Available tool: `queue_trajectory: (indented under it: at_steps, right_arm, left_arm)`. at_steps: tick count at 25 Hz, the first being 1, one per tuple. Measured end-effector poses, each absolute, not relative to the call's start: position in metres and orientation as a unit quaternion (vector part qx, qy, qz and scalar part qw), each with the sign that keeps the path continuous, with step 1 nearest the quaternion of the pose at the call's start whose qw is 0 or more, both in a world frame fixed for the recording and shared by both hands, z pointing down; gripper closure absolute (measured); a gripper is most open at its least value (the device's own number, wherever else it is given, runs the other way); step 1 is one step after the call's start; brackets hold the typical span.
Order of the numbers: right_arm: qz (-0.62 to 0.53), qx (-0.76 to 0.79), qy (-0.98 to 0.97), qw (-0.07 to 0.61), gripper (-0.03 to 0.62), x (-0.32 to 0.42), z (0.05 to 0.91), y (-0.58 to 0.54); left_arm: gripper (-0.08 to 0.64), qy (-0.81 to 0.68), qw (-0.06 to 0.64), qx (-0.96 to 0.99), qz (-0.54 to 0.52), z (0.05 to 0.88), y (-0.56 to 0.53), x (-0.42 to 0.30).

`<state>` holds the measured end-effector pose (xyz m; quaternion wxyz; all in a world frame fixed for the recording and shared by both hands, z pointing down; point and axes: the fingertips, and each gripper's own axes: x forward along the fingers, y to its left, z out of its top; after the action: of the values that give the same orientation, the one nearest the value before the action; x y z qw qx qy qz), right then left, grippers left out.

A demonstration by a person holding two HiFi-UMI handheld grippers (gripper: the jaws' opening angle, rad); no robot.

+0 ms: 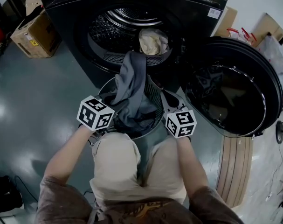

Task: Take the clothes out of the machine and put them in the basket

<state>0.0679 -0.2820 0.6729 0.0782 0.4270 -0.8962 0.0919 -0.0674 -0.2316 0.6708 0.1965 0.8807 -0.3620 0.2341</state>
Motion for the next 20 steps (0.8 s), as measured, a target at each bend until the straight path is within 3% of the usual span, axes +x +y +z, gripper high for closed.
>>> queue_trajectory:
  at_steps: [5,20]
  right_arm:
    - [0.093,0.429,-0.895,0.079,0.594,0.07,0.673,-0.282]
    - [0.092,0.437,-0.892,0.072,0.594,0.077,0.669,-0.282]
  left_arm:
    - [0.297,-0.387,0.186,0.868,0.249,0.671,-0.242,-0.077]
    - [0.288,-0.329,0.228,0.868,0.293,0.663,-0.212,-0.092]
